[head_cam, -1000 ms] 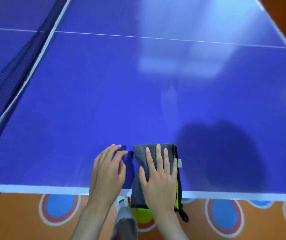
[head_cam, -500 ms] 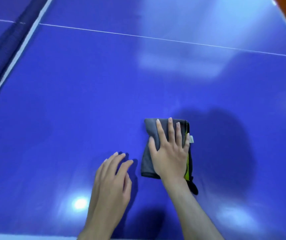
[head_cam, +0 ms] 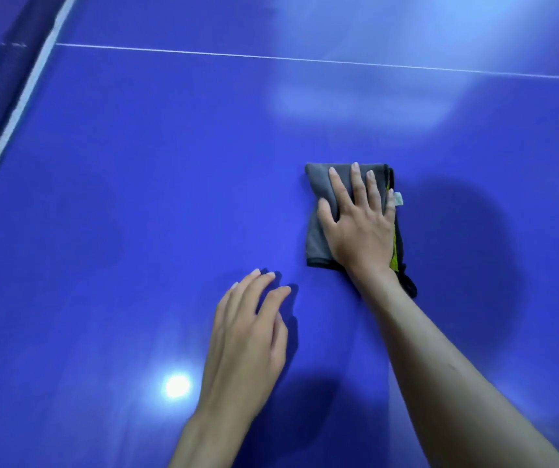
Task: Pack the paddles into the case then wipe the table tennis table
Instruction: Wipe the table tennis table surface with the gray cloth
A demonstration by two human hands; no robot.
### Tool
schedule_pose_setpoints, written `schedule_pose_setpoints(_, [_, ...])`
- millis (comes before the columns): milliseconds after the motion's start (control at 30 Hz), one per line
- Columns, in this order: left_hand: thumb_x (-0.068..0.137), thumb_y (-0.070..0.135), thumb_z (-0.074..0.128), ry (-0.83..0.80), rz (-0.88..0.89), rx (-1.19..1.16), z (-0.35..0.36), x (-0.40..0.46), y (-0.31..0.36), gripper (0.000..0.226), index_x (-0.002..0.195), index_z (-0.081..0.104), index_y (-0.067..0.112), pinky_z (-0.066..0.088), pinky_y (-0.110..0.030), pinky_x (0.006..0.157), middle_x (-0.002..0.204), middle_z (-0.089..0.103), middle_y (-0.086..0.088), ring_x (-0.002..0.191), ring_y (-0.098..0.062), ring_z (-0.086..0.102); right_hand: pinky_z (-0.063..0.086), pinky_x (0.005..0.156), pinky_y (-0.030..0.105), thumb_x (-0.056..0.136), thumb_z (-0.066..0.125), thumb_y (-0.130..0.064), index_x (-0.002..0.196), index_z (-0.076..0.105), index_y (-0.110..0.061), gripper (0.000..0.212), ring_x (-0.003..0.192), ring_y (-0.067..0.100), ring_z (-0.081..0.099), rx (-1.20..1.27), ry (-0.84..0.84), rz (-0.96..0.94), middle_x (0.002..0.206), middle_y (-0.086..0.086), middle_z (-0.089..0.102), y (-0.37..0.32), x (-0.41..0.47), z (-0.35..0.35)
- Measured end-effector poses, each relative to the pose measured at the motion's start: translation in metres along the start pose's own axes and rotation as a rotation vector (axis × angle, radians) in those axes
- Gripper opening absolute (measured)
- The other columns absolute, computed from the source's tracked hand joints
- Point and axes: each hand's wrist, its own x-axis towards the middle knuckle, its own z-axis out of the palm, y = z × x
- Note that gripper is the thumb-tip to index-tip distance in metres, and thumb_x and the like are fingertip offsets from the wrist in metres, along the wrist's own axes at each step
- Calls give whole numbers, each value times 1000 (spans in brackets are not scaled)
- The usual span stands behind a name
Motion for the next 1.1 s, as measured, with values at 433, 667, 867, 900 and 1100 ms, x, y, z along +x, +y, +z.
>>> schedule_pose_setpoints(433, [93, 4, 64, 22, 69, 48, 7, -83, 22, 36, 126, 66, 17, 44, -43, 109, 140, 59, 0, 141, -22, 47, 16, 126, 53, 104, 33, -55, 161, 31, -39, 59, 159, 22, 17, -58, 21, 8, 171, -1, 22, 43, -197, -29])
schedule_pose_setpoints(667, [99, 15, 51, 128, 111, 144, 11, -143, 22, 35, 131, 64, 12, 43, -50, 111, 141, 58, -6, 141, -28, 48, 18, 126, 54, 105, 35, -55, 163, 25, -38, 62, 160, 23, 14, -97, -27, 9, 172, -1, 19, 76, -326, -54])
schedule_pose_setpoints(867, [104, 22, 47, 205, 124, 285, 14, -182, 12, 38, 137, 60, 8, 35, -52, 119, 149, 54, -10, 144, -30, 45, 15, 128, 50, 102, 35, -60, 162, 26, -42, 63, 160, 20, 13, -92, -25, -23, 172, -6, 18, 115, -347, -65])
schedule_pose_setpoints(900, [104, 23, 46, 211, 131, 312, 14, -185, 8, 38, 137, 60, 8, 35, -52, 119, 149, 54, -10, 143, -30, 46, 15, 128, 50, 101, 35, -60, 162, 26, -42, 64, 160, 20, 12, -95, -24, -2, 172, -6, 17, 122, -345, -66])
schedule_pose_setpoints(1100, [105, 33, 41, 178, 162, 402, 13, -182, -19, 46, 141, 58, 10, 29, -57, 121, 155, 49, -9, 149, -29, 40, 16, 127, 53, 100, 37, -58, 161, 31, -38, 65, 159, 23, 18, -82, 40, 17, 171, -2, 23, 138, -340, -70])
